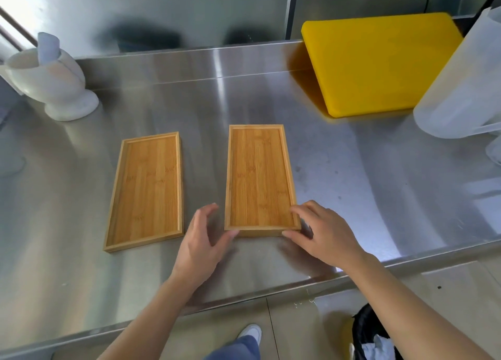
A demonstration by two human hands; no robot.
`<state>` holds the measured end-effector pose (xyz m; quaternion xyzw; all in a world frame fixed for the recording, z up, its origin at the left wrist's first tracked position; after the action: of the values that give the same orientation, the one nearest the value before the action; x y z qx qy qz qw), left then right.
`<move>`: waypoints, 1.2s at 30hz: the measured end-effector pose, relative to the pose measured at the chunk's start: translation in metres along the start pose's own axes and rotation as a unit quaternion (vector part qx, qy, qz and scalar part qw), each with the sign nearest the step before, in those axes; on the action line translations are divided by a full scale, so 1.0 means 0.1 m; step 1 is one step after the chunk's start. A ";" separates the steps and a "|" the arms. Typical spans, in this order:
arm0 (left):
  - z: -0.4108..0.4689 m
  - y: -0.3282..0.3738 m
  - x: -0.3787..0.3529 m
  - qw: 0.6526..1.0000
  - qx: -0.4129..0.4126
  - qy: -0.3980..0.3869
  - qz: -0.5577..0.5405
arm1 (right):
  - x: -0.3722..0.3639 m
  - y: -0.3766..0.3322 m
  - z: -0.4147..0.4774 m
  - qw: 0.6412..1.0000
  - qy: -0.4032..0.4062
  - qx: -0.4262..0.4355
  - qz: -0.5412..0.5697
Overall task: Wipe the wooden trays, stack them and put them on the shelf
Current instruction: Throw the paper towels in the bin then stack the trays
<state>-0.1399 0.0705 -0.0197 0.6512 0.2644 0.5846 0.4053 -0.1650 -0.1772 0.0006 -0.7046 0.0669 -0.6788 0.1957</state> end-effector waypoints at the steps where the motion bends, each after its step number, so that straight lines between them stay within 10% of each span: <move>1: 0.00 0.01 0.09 0.999 -0.006 0.030 0.009 | 0.03 -0.03 0.02 1.000 0.017 0.004 -0.005; 7: 0.12 -0.13 0.73 0.973 0.078 0.190 0.107 | 0.12 -0.49 0.36 0.995 0.062 0.061 0.048; 13: 0.10 -0.40 1.12 0.949 0.242 0.167 0.113 | -0.13 -1.24 0.82 0.974 -0.019 0.096 0.205; 21: -0.05 -0.58 1.24 0.942 0.325 0.079 0.003 | -0.69 -1.75 1.15 0.906 -0.195 -0.111 0.359; 30: 0.11 -0.65 1.47 0.879 0.362 0.127 -0.284 | -0.75 -1.91 1.34 0.756 -0.178 -0.273 0.567; 36: 0.13 -0.62 1.61 0.843 0.398 0.096 -0.349 | -0.66 -1.85 1.37 0.722 -0.157 -0.353 0.574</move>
<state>-0.0905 0.2325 0.0168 0.5616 0.7220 0.3085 0.2609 -0.0663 0.0406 0.0068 -0.6464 0.6615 -0.2434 0.2923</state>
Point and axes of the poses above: each hand's wrist, its own z-axis towards the middle knuckle, its own x-axis out of the back of the hand, y = z × x, the point moved 2 cm from there along z, towards the middle knuckle, and after that the axes turned 4 degrees about -y, right-handed, at the moved point
